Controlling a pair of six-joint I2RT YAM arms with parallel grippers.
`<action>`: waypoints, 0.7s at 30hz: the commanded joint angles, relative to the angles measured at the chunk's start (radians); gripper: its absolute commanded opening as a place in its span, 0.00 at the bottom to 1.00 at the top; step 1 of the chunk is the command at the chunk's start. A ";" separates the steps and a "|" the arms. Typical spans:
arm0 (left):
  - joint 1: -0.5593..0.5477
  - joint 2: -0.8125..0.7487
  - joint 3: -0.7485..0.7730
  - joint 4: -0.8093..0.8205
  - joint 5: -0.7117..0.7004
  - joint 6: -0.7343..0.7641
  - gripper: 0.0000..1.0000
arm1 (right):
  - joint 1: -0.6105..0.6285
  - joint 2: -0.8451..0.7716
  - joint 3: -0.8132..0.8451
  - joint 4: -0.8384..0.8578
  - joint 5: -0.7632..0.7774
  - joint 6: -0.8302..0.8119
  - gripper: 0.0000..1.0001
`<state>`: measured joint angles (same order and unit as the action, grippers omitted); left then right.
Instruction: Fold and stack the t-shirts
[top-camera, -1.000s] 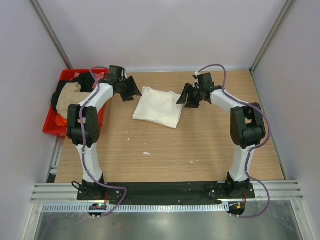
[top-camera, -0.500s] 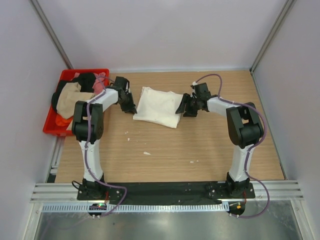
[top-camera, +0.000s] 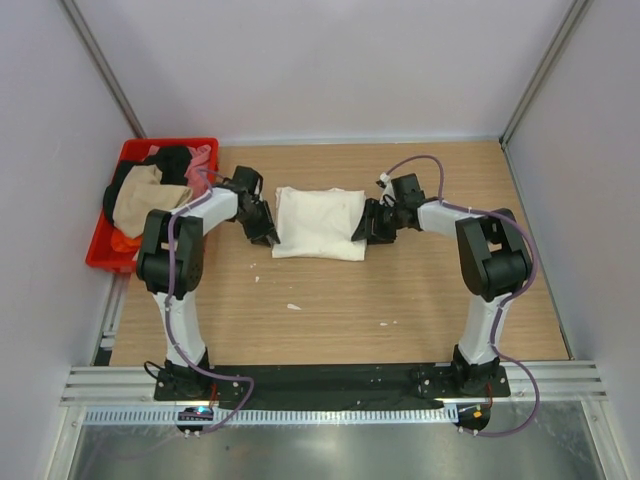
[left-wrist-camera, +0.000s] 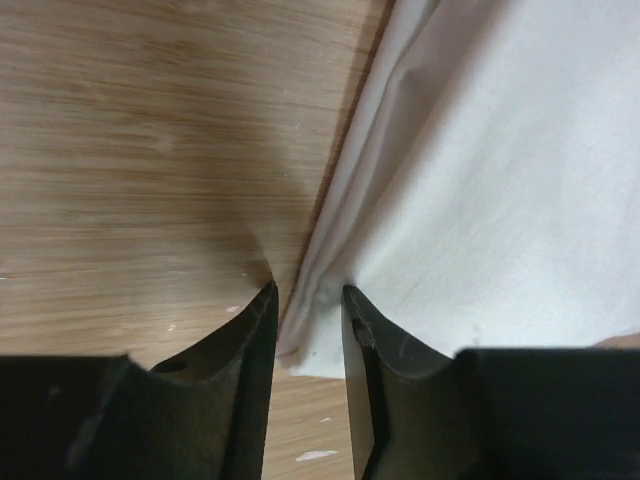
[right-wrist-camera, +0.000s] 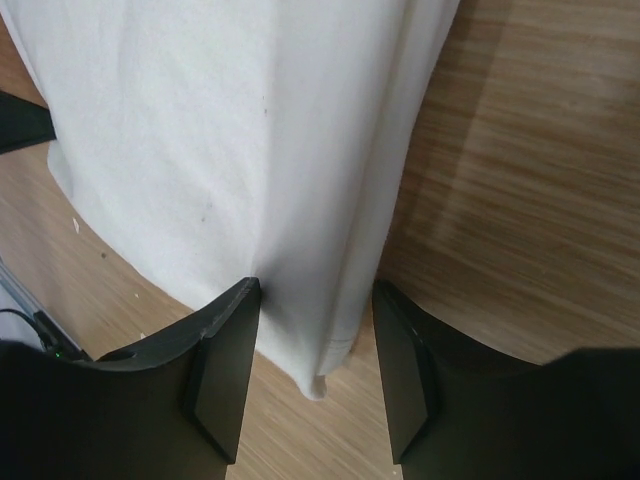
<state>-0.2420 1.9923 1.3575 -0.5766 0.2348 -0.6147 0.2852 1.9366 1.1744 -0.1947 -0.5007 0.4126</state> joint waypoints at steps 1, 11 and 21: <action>-0.003 -0.027 0.055 -0.144 -0.051 -0.007 0.36 | 0.002 -0.057 -0.027 -0.074 -0.056 -0.083 0.55; 0.000 0.098 0.311 -0.109 -0.058 0.087 0.51 | -0.001 -0.073 -0.015 -0.117 -0.044 -0.117 0.54; 0.018 0.319 0.569 -0.098 -0.038 0.145 0.50 | -0.058 -0.007 0.072 -0.034 0.043 -0.081 0.57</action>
<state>-0.2379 2.2951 1.8698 -0.6903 0.1947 -0.5095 0.2554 1.9087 1.1702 -0.2798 -0.5011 0.3267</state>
